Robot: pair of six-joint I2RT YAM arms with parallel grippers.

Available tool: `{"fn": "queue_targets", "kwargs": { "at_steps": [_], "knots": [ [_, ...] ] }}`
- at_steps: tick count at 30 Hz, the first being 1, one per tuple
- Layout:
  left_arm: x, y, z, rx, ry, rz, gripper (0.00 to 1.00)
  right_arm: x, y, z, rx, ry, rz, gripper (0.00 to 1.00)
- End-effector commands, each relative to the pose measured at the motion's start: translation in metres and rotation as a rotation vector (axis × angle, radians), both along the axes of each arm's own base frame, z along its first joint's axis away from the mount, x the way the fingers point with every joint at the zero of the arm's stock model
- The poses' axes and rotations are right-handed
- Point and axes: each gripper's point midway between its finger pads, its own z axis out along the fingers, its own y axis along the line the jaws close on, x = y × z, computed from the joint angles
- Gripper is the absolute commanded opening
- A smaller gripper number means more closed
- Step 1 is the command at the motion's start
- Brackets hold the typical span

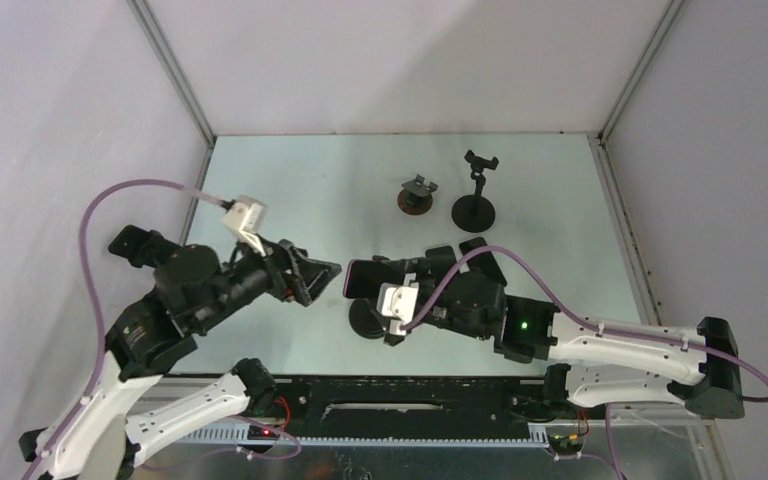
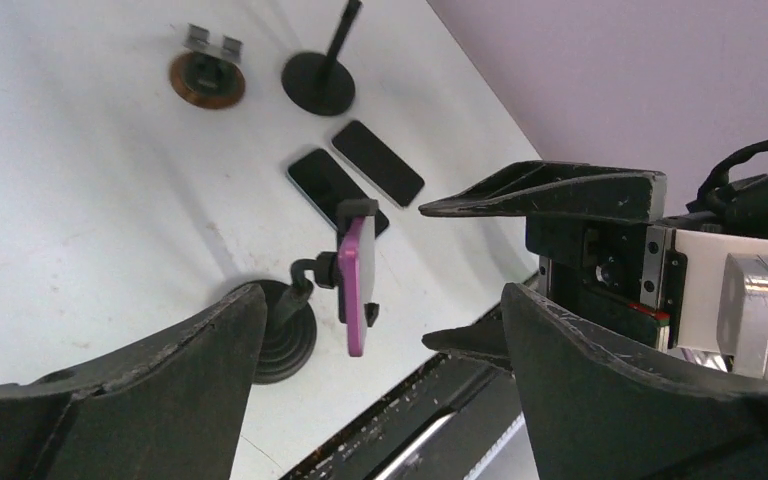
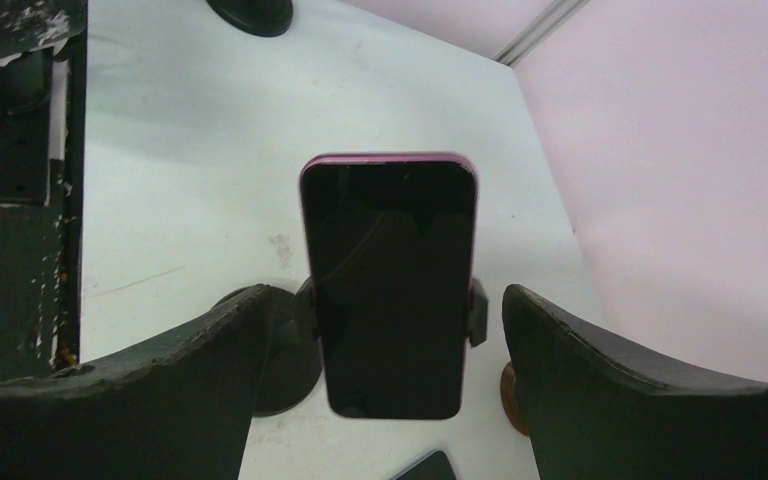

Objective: Remove the phone from the phone stand

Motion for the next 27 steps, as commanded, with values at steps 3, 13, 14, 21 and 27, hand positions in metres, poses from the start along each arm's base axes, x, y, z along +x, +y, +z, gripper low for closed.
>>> {"fn": "queue_targets", "kwargs": {
  "at_steps": [3, 13, 14, 21, 27],
  "knots": [
    [0.015, 0.043, 0.014, -0.024, -0.074, 0.224, 0.96, 0.012, 0.017, 0.021, 0.004, 0.020, 0.009, 0.88],
    [0.012, 0.068, 0.010, -0.036, -0.089, 0.310, 1.00, 0.017, 0.035, 0.015, -0.011, 0.075, 0.081, 0.92],
    [0.012, 0.068, 0.010, -0.035, -0.090, 0.311, 1.00, 0.017, 0.037, 0.014, -0.014, 0.073, 0.084, 0.92],
    [0.012, 0.070, 0.013, -0.036, -0.101, 0.317, 1.00, 0.028, 0.042, 0.008, -0.029, 0.090, 0.053, 0.92],
    [0.012, 0.072, 0.013, -0.030, -0.101, 0.323, 1.00, 0.037, 0.045, 0.001, -0.045, 0.098, 0.027, 0.93]
  ]
}}
